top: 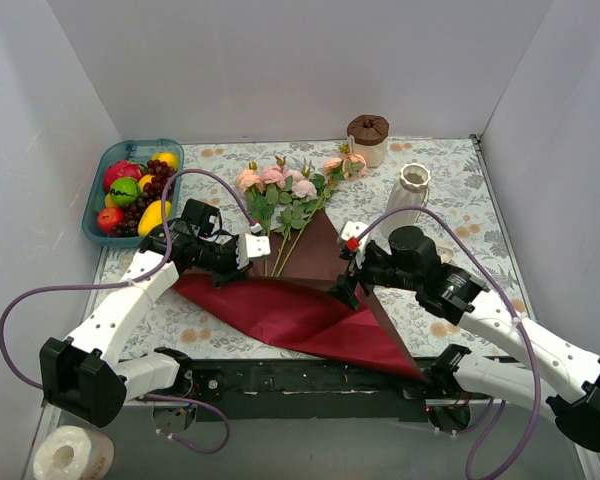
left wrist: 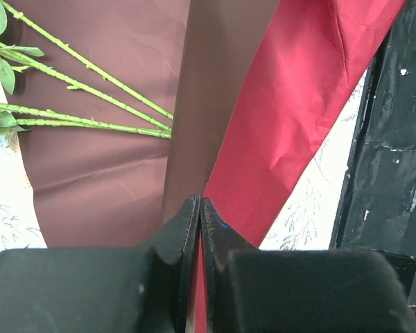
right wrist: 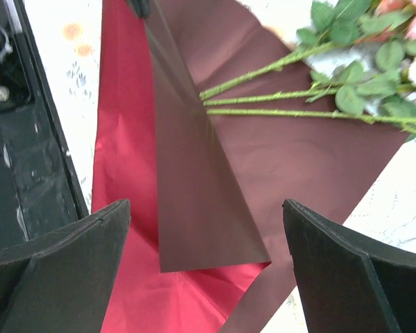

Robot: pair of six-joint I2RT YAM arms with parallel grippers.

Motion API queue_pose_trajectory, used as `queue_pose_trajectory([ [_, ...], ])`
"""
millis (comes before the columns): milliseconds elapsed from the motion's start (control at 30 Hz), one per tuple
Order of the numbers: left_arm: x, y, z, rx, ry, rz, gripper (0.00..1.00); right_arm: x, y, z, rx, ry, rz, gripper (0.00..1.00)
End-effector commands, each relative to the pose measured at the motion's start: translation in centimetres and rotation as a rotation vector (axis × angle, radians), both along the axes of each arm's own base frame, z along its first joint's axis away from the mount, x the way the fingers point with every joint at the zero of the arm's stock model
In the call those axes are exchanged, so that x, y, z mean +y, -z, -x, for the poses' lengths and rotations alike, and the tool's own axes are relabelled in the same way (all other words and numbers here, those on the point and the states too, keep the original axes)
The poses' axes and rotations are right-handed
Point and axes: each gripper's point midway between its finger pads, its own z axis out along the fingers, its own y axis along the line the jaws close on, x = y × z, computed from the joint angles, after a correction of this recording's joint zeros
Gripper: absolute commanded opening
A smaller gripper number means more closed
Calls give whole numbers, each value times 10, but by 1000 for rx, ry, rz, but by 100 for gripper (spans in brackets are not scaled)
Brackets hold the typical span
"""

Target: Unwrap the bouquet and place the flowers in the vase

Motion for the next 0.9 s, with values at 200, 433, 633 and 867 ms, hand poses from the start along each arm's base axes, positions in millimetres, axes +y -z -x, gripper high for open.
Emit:
queue_pose_trajectory([
  [200,-4,-8,-3,-13,11,16,0,8,7,13,8,-100,81,98],
  [433,-4,-7,-4,-6,8,11,0,14,20,16,-19,-93,147,97],
  [633,-2,-7,-3,-6,4,3,0,12,32,0,-132,7,270,94],
  [867,-2,-9,-2,-5,5,4,0,13,16,-18,-243,95,268,89],
])
